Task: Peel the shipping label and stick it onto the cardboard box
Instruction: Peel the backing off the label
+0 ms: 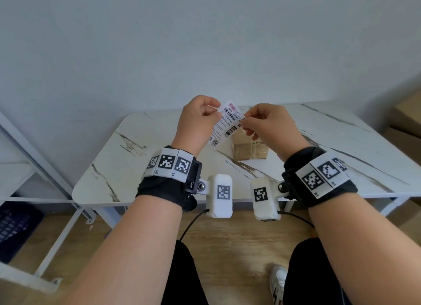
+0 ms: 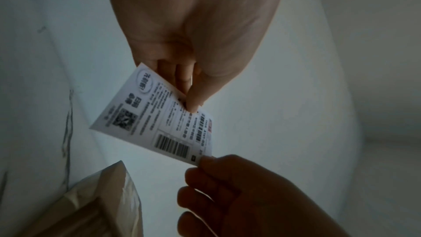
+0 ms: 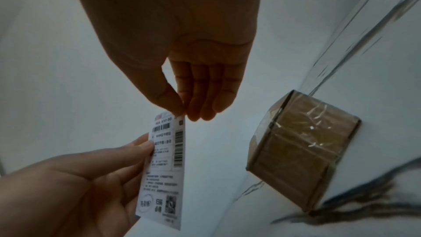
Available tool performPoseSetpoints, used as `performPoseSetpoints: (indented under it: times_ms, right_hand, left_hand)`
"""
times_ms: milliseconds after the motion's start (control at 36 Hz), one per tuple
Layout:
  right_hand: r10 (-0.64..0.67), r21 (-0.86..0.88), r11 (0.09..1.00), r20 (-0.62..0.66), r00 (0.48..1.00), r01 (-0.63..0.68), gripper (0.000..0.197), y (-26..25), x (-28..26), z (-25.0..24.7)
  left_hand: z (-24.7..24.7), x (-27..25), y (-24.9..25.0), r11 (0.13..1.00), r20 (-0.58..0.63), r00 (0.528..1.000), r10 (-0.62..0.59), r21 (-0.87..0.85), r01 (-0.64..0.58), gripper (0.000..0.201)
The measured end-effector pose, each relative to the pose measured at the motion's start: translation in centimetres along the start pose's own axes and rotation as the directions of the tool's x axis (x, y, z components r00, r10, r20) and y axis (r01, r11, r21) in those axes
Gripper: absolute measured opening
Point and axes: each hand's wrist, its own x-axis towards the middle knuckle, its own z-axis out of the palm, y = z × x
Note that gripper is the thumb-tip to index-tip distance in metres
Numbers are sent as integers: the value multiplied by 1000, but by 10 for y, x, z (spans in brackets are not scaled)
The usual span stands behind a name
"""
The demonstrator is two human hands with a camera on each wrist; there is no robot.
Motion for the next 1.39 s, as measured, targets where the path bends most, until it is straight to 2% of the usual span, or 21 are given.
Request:
performPoseSetpoints:
  times_ms: [111,305,444,528,667,1000,1389]
  right_hand:
    - [9,2,1000,-1,1000,-9,15,1,0,0]
    - [-1,-26,1000,-21,1000,0,10,1,4,1]
    - [-13,-18,1000,-9,1000,13,9,-1,4,5]
    - [-3,6,1000,0,1000,3,12,-1,4,6]
    - [-1,37,999,17,1000,0,12,2,1,4]
    - [35,108,993,44,998,-40,15,5,2,1]
    - [-12,143,990,87,996,-1,8,4,2,-2]
  left_hand:
    - [4,3,-1,998,-35,998,49,48,-48,13]
    - [9,9,-3,974,-56,993,106,206,-92,11]
    - [16,6,-3,858,-10,968,252,465,-218,10]
    - [19,3,-5,811,-12,958,287,536,-236,18]
    - [20,-4,-7,845,-27,948,317,462,-270,7]
    - [23,-10,-6,867,-33,943,332,406,-291,8]
    - [17,-11,-6,882,-12,952,306,381,-279,8]
